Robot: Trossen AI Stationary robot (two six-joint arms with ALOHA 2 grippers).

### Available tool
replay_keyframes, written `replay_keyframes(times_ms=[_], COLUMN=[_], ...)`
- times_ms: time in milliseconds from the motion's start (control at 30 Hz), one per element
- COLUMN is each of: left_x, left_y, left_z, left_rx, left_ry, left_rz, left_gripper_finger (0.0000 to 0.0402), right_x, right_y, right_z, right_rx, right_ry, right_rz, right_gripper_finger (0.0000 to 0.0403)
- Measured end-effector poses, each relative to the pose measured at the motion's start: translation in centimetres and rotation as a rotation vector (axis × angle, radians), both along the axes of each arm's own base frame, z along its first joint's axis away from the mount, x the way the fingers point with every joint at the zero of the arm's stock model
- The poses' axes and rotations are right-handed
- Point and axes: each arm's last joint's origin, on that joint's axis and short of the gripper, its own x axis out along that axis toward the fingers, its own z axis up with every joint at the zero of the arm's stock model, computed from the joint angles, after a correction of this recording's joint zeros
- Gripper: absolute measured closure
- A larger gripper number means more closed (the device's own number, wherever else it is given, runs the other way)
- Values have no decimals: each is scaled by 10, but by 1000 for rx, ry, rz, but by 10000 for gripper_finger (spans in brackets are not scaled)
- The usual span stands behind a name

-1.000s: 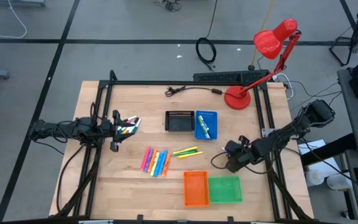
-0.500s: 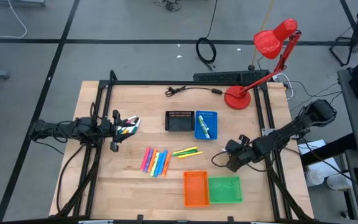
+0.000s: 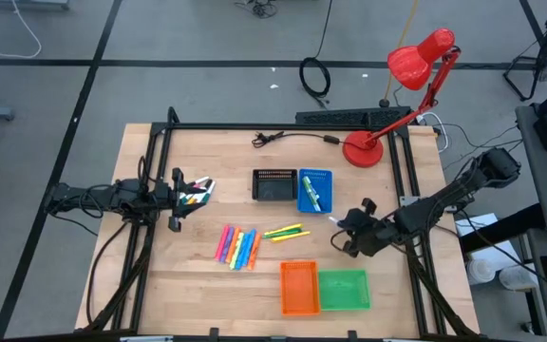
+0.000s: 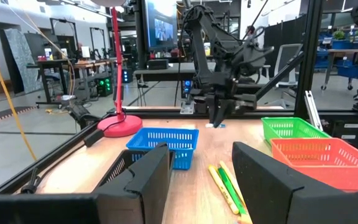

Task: Pick & Place Markers
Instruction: Put the blue marker pen into the blue bin

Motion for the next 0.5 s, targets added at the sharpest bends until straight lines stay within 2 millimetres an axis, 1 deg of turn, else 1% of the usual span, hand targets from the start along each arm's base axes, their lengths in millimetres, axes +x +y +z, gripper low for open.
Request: replay_keyframes(times_ms=[200,333,500], left_x=[0,0,0], left_y=[0,0,0], left_z=[0,0,0], left_rx=[0,0,0], left_ry=[2,0,0], left_rz=[0,0,0], left_gripper_finger=[220,220,220], right_x=[12,25,41], right_y=[8,11,9], right_z=[12,23,31], right_rx=[11,15,-31], right_ry=[-150,-314,-516], right_rz=[87,126,174], right_gripper_finger=[383,383,383])
